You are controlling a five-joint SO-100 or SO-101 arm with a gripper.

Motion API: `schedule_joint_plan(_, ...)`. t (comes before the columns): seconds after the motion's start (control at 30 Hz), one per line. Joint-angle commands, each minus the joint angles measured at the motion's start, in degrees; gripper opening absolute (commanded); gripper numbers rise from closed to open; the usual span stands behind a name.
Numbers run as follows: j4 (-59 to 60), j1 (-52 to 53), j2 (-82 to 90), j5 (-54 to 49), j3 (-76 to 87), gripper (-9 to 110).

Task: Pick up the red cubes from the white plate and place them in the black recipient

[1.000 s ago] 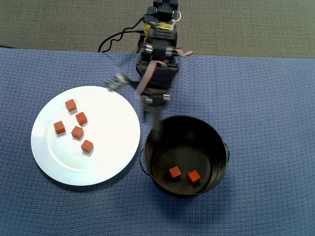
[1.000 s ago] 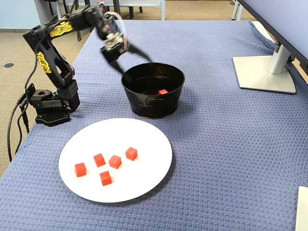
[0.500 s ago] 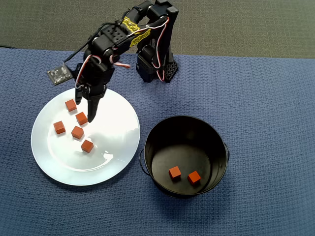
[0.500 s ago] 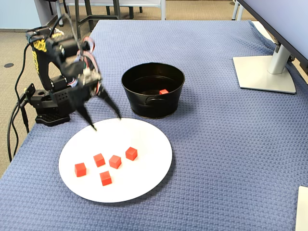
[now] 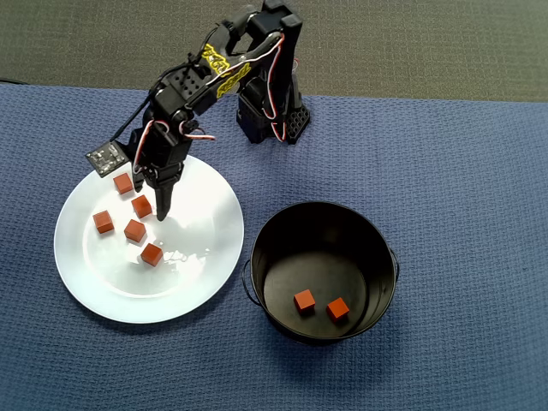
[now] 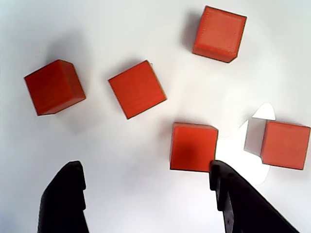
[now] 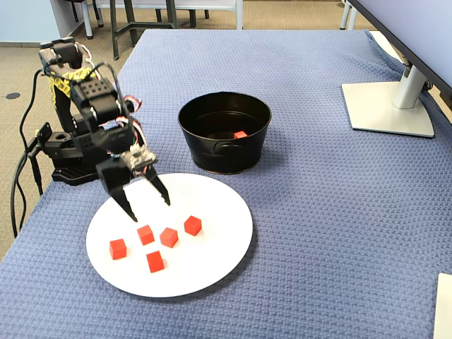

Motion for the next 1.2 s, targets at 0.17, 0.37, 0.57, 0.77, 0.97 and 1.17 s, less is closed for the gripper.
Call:
schedule_joint_plan(0.17, -3.96, 2.20, -3.96, -2.46, -1.32, 26)
schedule_joint_plan(0.37, -6.33, 2.99, -5.80, -3.25, -1.05, 26)
schedule_joint_plan(0.57, -7.38, 3.08, -8.44, -2.72, -1.93, 25)
schedule_joint_plan(0.77, -9.05, 3.16, -10.99, -2.11, -2.37, 25)
schedule_joint_plan(0.97, -10.55, 2.99, -11.87, -0.62, -2.37, 12)
schedule_joint_plan(1.17, -11.69, 1.32, -9.40, 6.06, -2.72, 0)
